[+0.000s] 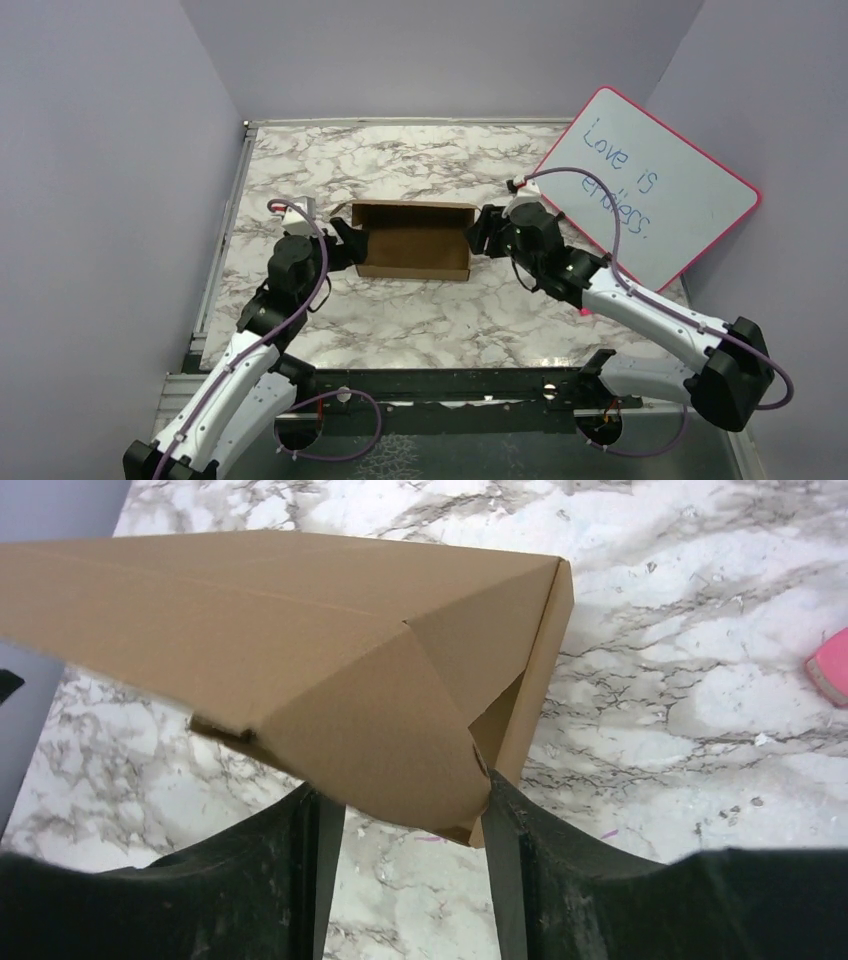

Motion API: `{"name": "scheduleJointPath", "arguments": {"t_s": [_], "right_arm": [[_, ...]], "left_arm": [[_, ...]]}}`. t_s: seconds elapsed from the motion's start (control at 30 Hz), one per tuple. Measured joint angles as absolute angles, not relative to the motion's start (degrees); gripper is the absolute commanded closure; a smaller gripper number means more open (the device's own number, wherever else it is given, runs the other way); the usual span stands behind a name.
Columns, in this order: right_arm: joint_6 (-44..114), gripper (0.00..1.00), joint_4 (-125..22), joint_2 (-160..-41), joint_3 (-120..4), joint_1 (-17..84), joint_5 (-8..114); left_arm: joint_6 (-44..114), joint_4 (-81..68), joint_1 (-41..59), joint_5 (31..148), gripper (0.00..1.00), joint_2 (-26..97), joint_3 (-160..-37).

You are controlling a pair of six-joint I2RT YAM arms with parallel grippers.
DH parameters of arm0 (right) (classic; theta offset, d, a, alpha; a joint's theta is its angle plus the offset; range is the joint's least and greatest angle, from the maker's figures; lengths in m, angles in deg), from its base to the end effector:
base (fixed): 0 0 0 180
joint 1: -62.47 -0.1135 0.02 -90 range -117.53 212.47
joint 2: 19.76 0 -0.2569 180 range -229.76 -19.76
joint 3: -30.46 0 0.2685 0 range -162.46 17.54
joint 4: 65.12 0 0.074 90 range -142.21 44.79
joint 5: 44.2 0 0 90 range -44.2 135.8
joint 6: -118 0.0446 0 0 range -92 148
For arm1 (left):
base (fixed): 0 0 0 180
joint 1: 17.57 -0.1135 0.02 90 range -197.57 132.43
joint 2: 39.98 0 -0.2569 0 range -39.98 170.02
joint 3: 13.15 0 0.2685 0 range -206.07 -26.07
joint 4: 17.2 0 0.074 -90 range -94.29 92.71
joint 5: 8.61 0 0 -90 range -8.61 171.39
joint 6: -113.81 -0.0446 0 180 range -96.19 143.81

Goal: Fold the paper box

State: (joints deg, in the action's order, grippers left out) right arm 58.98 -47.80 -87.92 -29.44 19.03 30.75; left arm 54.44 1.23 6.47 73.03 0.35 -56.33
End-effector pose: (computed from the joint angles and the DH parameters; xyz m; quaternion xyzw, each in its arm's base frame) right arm 0.2227 0.1949 0.2628 -0.0216 0.8414 0.2313 0.4879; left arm 0.1909 -0.0780 0.2614 -0.0897 0.7905 -0.2254 0.5624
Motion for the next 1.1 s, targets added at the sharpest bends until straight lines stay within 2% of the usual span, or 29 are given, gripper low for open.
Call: {"name": "scheduleJointPath", "arguments": {"t_s": [0.17, 0.33, 0.43, 0.57, 0.8, 1.1], "right_arm": [[54.0, 0.33, -46.0, -80.3, -27.7, 19.0, 33.2], [50.4, 0.29, -42.1, -73.3, -27.9, 19.0, 33.4], [48.9, 0.28, -39.6, -71.9, -30.2, 19.0, 33.3], [47.2, 0.28, -37.1, -74.1, -37.0, 19.0, 32.1], [43.2, 0.28, -36.1, -84.7, -48.2, 19.0, 29.9], [40.6, 0.29, -34.8, -96.4, -53.1, 19.1, 30.4]], "left_arm": [[52.6, 9.2, 6.5, 73.5, 0.08, -7.7, -57.8], [49.7, 17.1, 6.5, 73.4, 0.09, -13.8, -63.4], [46.8, 19.7, 6.5, 72.4, 0.12, -13.4, -69.2], [43.0, 21.2, 6.5, 70.0, 0.17, -6.5, -77.2], [37.2, 21.8, 6.5, 67.3, 0.21, 11.4, -88.9], [33.3, 22.2, 6.5, 69.2, 0.23, 25.0, -92.7]]}}
